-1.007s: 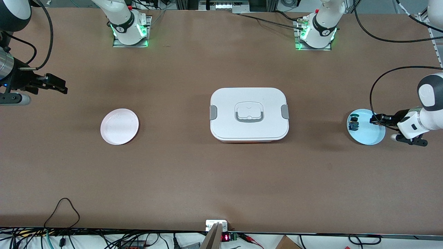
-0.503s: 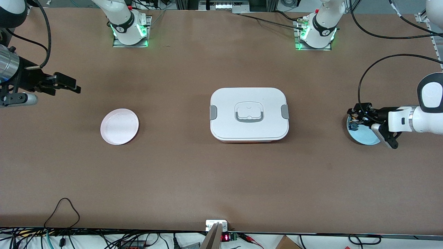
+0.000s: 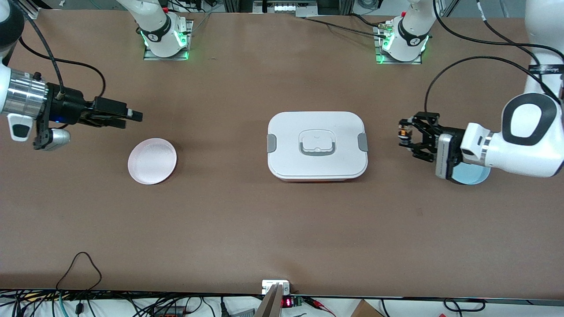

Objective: Transfer orange switch to right arm and place
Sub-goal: 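Carry the switch over the box while the right gripper reaches toward it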

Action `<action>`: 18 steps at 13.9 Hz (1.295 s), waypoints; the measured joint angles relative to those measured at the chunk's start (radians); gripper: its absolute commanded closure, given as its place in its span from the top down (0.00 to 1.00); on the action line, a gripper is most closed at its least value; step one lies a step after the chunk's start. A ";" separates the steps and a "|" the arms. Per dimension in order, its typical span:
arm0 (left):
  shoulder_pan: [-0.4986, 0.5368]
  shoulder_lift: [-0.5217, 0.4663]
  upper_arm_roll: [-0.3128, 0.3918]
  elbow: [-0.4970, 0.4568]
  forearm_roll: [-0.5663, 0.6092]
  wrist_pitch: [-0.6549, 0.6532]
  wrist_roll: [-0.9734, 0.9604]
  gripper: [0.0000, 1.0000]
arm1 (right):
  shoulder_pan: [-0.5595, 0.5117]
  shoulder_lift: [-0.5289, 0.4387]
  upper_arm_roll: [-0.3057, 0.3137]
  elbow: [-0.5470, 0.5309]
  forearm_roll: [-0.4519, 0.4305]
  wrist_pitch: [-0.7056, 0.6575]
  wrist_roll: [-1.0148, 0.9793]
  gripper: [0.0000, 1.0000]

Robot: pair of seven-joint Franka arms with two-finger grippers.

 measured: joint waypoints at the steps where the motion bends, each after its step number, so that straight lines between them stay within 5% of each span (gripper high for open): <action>1: -0.004 0.000 -0.013 -0.001 -0.074 0.000 0.027 0.16 | 0.010 0.002 0.001 -0.022 0.096 0.007 0.000 1.00; 6: -0.073 0.013 -0.070 -0.012 -0.363 0.099 0.237 0.16 | 0.080 0.024 0.004 -0.175 0.486 0.045 -0.005 1.00; 12: -0.218 0.029 -0.121 -0.036 -0.648 0.371 0.543 0.14 | 0.169 0.074 0.006 -0.250 0.718 0.057 -0.005 1.00; 18: -0.376 0.030 -0.139 -0.056 -0.828 0.594 0.639 0.14 | 0.269 0.143 0.007 -0.253 0.824 0.110 -0.209 1.00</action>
